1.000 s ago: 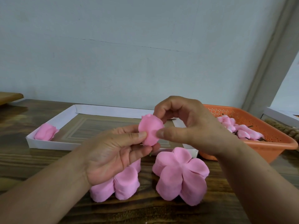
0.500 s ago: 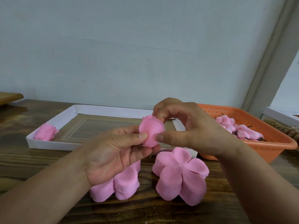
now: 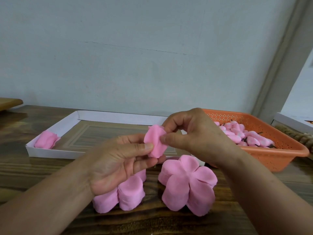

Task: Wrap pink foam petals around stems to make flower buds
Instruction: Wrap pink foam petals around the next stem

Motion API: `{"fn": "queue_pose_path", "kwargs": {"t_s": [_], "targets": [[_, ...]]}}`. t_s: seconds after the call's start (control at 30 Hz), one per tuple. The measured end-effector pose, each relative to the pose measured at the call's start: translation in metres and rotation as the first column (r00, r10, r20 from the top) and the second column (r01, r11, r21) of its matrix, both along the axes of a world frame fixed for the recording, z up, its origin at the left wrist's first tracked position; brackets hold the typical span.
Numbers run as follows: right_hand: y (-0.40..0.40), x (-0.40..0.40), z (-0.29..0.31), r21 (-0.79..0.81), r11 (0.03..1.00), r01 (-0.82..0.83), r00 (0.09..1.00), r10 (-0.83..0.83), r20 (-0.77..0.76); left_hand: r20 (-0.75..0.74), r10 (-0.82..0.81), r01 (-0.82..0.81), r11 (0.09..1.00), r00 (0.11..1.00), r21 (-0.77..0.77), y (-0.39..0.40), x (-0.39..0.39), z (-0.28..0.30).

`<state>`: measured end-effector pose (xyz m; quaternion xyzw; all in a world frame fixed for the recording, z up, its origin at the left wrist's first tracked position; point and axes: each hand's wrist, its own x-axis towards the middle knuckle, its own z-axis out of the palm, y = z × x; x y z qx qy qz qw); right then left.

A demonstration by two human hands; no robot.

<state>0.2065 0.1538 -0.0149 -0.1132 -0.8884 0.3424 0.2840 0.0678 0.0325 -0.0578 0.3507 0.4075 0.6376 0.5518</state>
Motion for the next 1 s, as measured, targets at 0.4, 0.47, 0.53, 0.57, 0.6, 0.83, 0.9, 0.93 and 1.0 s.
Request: {"fn": "queue_pose_path", "kwargs": {"t_s": [0.4,0.47,0.53,0.57,0.6,0.83,0.9,0.93,1.0], "targets": [[-0.002,-0.004,-0.002,-0.025,0.997,0.078,0.997,-0.078,-0.002,-0.018,0.047,-0.048,0.999,0.999,-0.003,-0.002,0.004,0.004],[-0.004,-0.005,-0.003,0.003,0.994,0.110,0.994,-0.110,-0.021,-0.019,0.058,-0.058,0.998,0.998,-0.007,-0.002,0.004,0.004],[-0.005,-0.006,-0.005,0.038,0.988,0.149,0.989,-0.147,-0.033,-0.030,0.071,-0.071,0.997,0.997,-0.013,-0.001,0.004,0.004],[-0.006,-0.008,-0.006,0.049,0.985,0.166,0.986,-0.164,-0.039,-0.036,0.077,-0.077,0.997,0.996,-0.015,-0.001,0.004,0.004],[-0.007,-0.009,-0.007,0.052,0.983,0.179,0.983,-0.176,-0.043,-0.043,0.083,-0.083,0.996,0.996,-0.017,-0.001,0.005,0.003],[-0.008,-0.014,-0.014,0.046,0.974,0.220,0.975,-0.221,0.003,-0.087,0.145,-0.147,0.989,0.986,-0.011,0.002,0.009,0.000],[-0.007,-0.014,-0.014,0.040,0.972,0.230,0.973,-0.230,0.006,-0.089,0.165,-0.166,0.986,0.982,-0.005,0.003,0.009,-0.001],[-0.007,-0.014,-0.014,0.031,0.973,0.231,0.973,-0.231,0.004,-0.090,0.173,-0.174,0.985,0.981,-0.002,0.003,0.009,-0.001],[-0.006,-0.014,-0.014,-0.004,0.975,0.220,0.975,-0.220,-0.004,-0.084,0.180,-0.180,0.984,0.980,0.004,0.004,0.008,0.000]]}}
